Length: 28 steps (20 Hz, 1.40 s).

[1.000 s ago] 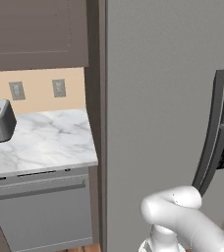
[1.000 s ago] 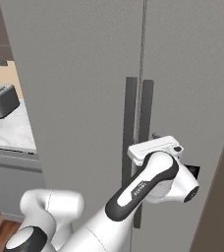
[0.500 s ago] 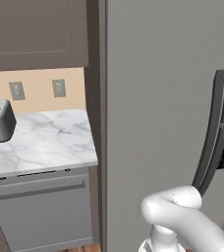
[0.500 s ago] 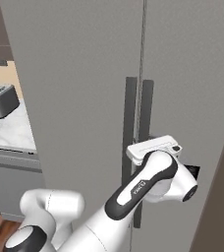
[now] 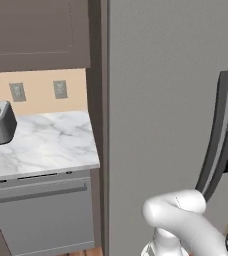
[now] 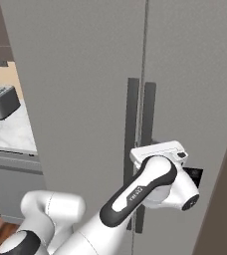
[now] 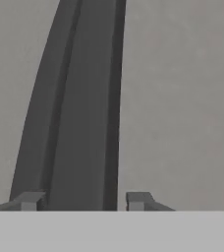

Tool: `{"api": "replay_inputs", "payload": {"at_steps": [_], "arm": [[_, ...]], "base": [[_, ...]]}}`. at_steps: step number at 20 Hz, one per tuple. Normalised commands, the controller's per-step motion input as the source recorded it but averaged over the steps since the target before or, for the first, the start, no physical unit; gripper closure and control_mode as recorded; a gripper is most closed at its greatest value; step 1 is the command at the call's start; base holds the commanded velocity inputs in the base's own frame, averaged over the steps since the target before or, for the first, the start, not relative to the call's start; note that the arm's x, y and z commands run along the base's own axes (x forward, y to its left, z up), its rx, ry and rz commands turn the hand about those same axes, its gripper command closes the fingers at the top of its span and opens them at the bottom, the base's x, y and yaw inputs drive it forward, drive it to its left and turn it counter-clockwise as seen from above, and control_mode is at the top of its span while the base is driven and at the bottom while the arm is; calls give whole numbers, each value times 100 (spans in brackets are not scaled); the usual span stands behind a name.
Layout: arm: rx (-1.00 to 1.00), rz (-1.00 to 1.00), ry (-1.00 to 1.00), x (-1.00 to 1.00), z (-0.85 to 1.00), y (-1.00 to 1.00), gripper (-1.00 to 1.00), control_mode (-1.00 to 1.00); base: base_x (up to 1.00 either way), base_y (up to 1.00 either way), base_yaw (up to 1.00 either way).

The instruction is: Open the freezer door, pick up the ice cube tray from the freezer, and place it on the dining counter.

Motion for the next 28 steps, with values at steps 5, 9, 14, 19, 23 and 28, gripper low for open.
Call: {"api": "replay_inputs", "payload": {"at_steps": [5, 9, 14, 19, 23, 28], "arm": [[0, -15, 0, -50, 0, -78, 100, -100], [0, -15, 0, -58, 0, -83, 100, -100], [0, -15, 0, -63, 0, -83, 100, -100], [0, -14, 0, -60, 0, -82, 100, -100], [0, -10, 0, -49, 0, -75, 100, -100], [0, -7, 0, -46, 0, -63, 100, -100]], "base": [[0, 0, 0], [0, 0, 0], [0, 0, 0], [0, 0, 0], [0, 0, 0], [0, 0, 0]]}}
